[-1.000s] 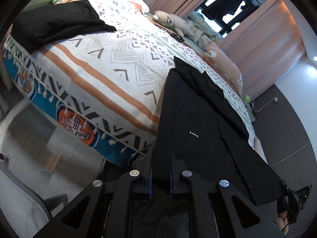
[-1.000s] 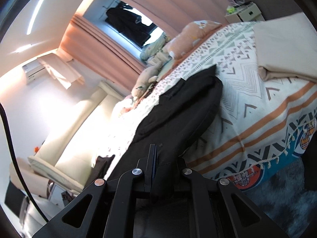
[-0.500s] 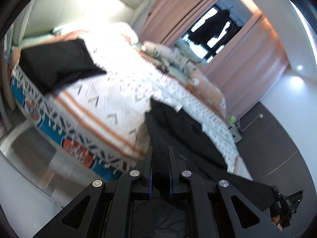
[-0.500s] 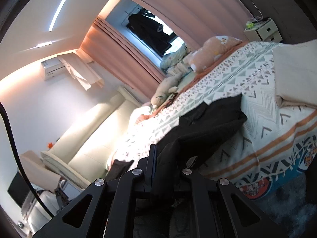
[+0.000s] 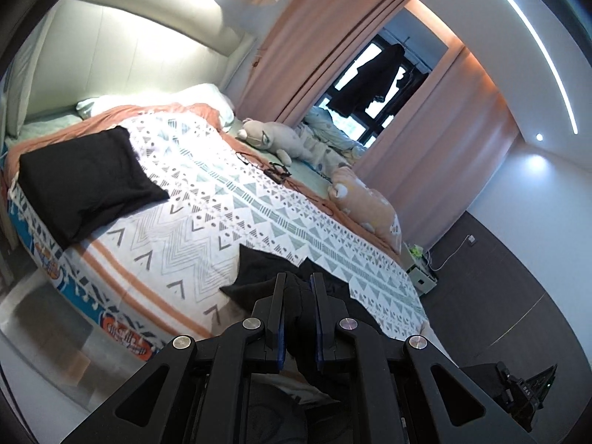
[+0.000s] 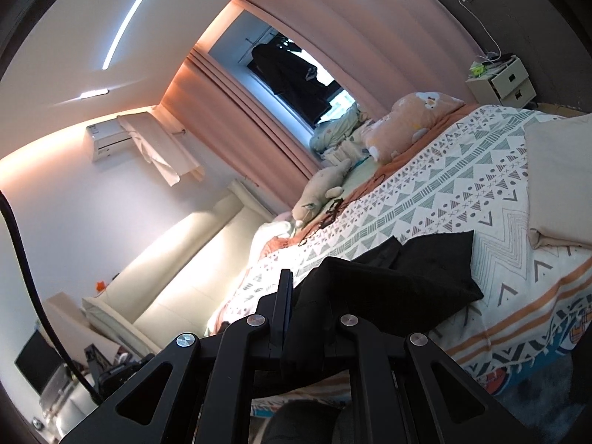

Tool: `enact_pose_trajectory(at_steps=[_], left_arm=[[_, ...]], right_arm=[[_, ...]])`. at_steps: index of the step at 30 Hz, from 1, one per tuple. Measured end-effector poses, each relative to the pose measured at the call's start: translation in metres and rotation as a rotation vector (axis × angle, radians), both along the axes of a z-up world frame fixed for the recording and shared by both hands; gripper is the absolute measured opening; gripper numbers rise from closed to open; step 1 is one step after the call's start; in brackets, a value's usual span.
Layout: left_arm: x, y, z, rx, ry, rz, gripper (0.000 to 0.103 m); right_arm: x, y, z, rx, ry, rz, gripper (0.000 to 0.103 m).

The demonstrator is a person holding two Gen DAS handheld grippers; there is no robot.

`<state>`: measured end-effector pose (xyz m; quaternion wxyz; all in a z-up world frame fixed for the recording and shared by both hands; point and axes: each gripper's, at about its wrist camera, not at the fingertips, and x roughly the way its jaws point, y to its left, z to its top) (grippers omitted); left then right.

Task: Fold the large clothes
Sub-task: 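Lay the held hem onto the shirt body and open both tools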

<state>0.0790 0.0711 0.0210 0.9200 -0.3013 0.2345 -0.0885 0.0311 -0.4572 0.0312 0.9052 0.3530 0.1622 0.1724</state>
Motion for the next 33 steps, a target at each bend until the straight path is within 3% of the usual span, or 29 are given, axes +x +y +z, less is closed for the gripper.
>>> enact_pose_trajectory(at_steps=[8,16,25,33], left_arm=[[0.074,-0.017,0.035,0.03,-0.038,-0.011,0.011],[0.166,-0.038,0.051,0.083,-0.007,-0.032,0.011],[0.264,-0.056,0.027,0.109,0.073,-0.038,0.011],[0.345,-0.07,-0.02,0.138,0.172,-0.036,0.011]], right_arm=[[0.058,-0.019,0.013,-0.012,0.001,-0.026,0.01],[0.133,-0.027,0.02,-0.03,0.023,-0.06,0.01],[0.216,-0.037,0.001,-0.049,0.096,-0.082,0.01],[0.29,-0.047,-0.042,-0.045,0.19,-0.089,0.01]])
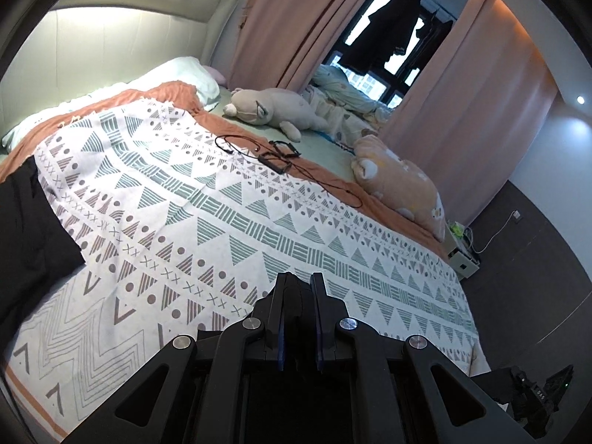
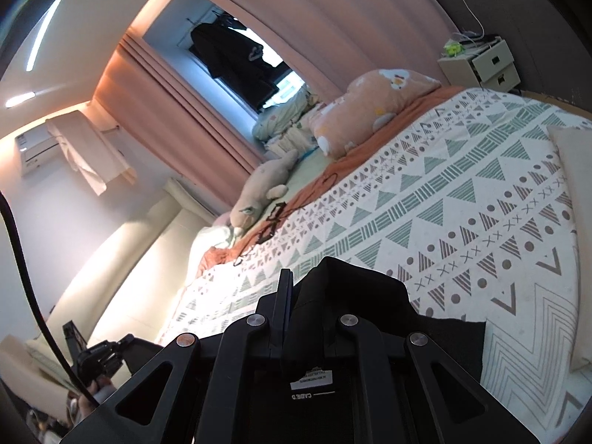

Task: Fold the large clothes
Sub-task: 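Lay the held hem onto the shirt body and open both tools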

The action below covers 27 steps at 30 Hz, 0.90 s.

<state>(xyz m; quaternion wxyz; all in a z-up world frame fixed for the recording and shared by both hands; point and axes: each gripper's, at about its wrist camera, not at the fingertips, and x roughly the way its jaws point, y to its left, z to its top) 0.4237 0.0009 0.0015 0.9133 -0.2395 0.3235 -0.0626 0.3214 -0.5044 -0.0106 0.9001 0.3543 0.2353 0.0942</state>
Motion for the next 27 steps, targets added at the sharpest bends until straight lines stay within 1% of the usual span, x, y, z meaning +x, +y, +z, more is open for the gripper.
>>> enact_pose_trajectory(at_steps=[4,10,13,16,17,18,19,20,21,22,23,26,27], left_arm=[[0.034,-0.003,-0.037,0.014,0.074,0.004,0.011],[0.073,-0.007,-0.105,0.019,0.201,0.015,0.011],[0.084,-0.009,-0.127,0.022,0.228,0.017,0.011],[0.093,-0.01,-0.137,-0.011,0.226,0.01,0.013],[0.095,-0.009,-0.138,-0.024,0.228,0.013,0.017],[0.097,-0.007,-0.139,-0.044,0.235,0.012,0.026],[0.099,-0.006,-0.139,-0.062,0.242,0.012,0.044],[0.1,-0.004,-0.139,-0.079,0.246,0.014,0.055],[0.098,-0.002,-0.138,-0.091,0.241,0.023,0.07],[0.096,0.0,-0.136,-0.097,0.226,0.035,0.072],[0.093,0.002,-0.134,-0.095,0.216,0.043,0.072],[0.083,0.004,-0.132,-0.078,0.218,0.03,0.072],[0.078,0.005,-0.132,-0.075,0.214,0.032,0.072]], right_arm=[[0.031,-0.003,-0.033,0.016,0.064,-0.007,0.011],[0.062,-0.004,-0.09,0.012,0.173,-0.019,0.011],[0.072,-0.008,-0.115,0.019,0.214,-0.03,0.011],[0.082,-0.011,-0.128,0.019,0.241,-0.038,0.011],[0.085,-0.012,-0.13,0.011,0.255,-0.043,0.016],[0.088,-0.013,-0.131,0.01,0.267,-0.044,0.018],[0.09,-0.013,-0.132,0.013,0.278,-0.043,0.024],[0.093,-0.015,-0.134,0.028,0.286,-0.036,0.037],[0.094,-0.016,-0.135,0.043,0.287,-0.03,0.046],[0.093,-0.017,-0.135,0.051,0.287,-0.031,0.06],[0.09,-0.018,-0.133,0.048,0.282,-0.039,0.064],[0.079,-0.018,-0.124,0.0,0.271,-0.06,0.064],[0.074,-0.02,-0.122,0.0,0.272,-0.063,0.064]])
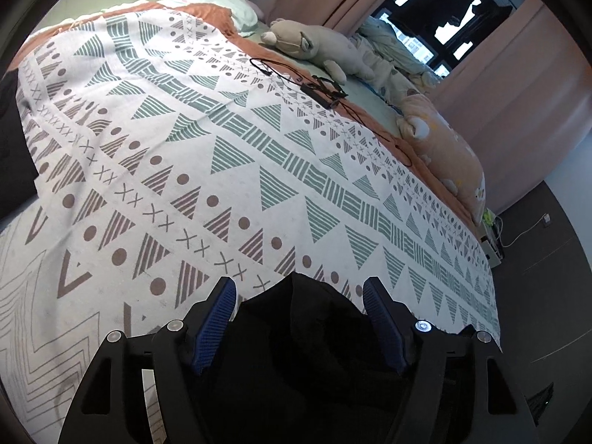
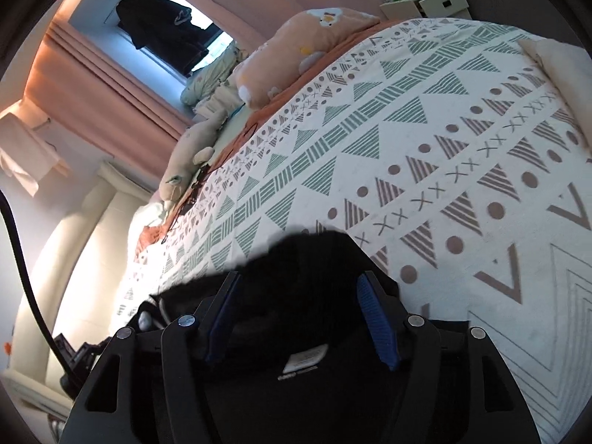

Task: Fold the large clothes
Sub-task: 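Lay the held hem onto the shirt body and open both tools, then move both open tools to the edge of the folded black shirt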

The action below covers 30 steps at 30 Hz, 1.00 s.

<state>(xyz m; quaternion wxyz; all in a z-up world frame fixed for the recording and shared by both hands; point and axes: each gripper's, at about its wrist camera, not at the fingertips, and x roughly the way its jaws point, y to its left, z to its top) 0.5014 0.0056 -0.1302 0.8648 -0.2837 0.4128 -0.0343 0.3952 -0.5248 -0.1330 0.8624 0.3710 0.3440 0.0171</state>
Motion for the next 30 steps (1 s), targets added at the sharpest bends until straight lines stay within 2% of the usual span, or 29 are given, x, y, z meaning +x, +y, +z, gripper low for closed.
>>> enact_pose_trajectory(at_steps=[5,11,15,23,26,28,30], left_arm=[[-0.025,0.012,0.002,-0.009,-0.011,0.019,0.072],[-0.056,0.027,0.003,0.031,0.0,0.034,0.072],[-0.078,0.031,-0.018,0.068,0.059,0.023,0.072],[-0.123,0.036,-0.057,0.069,0.133,-0.018,0.072],[-0.134,0.033,-0.063,0.082,0.143,-0.039,0.059],[-0.138,0.03,-0.069,0.099,0.17,-0.06,0.047],[-0.142,0.028,-0.075,0.13,0.199,-0.061,0.047]], right_arm=[[-0.024,-0.008,0.007,-0.019,0.011,-0.019,0.064],[-0.055,-0.007,0.0,-0.03,0.058,-0.012,0.064],[-0.077,-0.006,-0.012,-0.044,0.106,-0.01,0.064],[-0.118,-0.003,-0.032,-0.051,0.173,-0.001,0.064],[-0.128,0.005,-0.034,-0.061,0.177,0.024,0.064],[-0.134,0.01,-0.035,-0.079,0.185,0.034,0.062],[-0.138,0.016,-0.04,-0.103,0.206,0.047,0.054]])
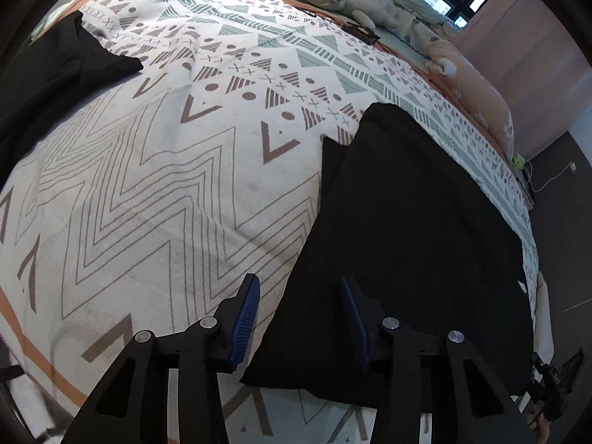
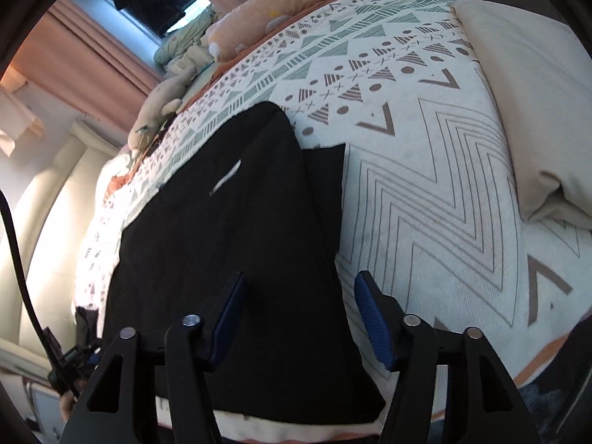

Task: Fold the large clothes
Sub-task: 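Move both open tools to the edge of the folded black shirt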

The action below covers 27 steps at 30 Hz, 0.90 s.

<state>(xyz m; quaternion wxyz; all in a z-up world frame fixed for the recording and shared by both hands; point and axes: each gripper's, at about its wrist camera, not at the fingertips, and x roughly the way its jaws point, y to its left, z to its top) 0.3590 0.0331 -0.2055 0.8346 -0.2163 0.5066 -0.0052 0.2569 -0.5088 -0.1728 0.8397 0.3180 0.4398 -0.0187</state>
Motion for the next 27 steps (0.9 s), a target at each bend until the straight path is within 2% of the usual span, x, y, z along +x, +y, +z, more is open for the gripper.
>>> enact_pose_trajectory(at_steps=[3,5,10,12,15,18,21,27], left_arm=[[-0.008,0.002,-0.01,0.035,0.028,0.012,0.047],[-0.014,0.006,-0.014,0.062,0.04,0.025,0.047],[-0.028,0.012,-0.01,0.081,0.041,0.035,0.047],[-0.034,0.019,-0.008,0.041,0.037,0.052,0.047],[-0.048,0.03,-0.002,-0.064,-0.002,0.067,0.047],[-0.055,0.029,0.003,-0.118,-0.024,0.035,0.051],[-0.058,0.029,0.004,-0.15,-0.032,0.032,0.052],[-0.063,0.032,-0.005,-0.23,-0.007,0.044,0.052]], right_arm=[[-0.004,0.004,-0.015,-0.028,0.067,-0.005,0.054],[-0.01,0.002,-0.023,-0.011,0.082,-0.023,0.054],[-0.022,0.005,-0.015,-0.051,0.1,-0.047,0.053],[-0.029,0.004,-0.005,-0.058,0.094,-0.059,0.053],[-0.042,0.002,0.013,-0.072,0.054,-0.069,0.053],[-0.052,0.007,0.037,-0.115,0.009,-0.058,0.053],[-0.055,0.023,0.058,-0.154,-0.022,-0.034,0.053],[-0.042,0.076,0.076,-0.201,-0.049,0.077,0.053]])
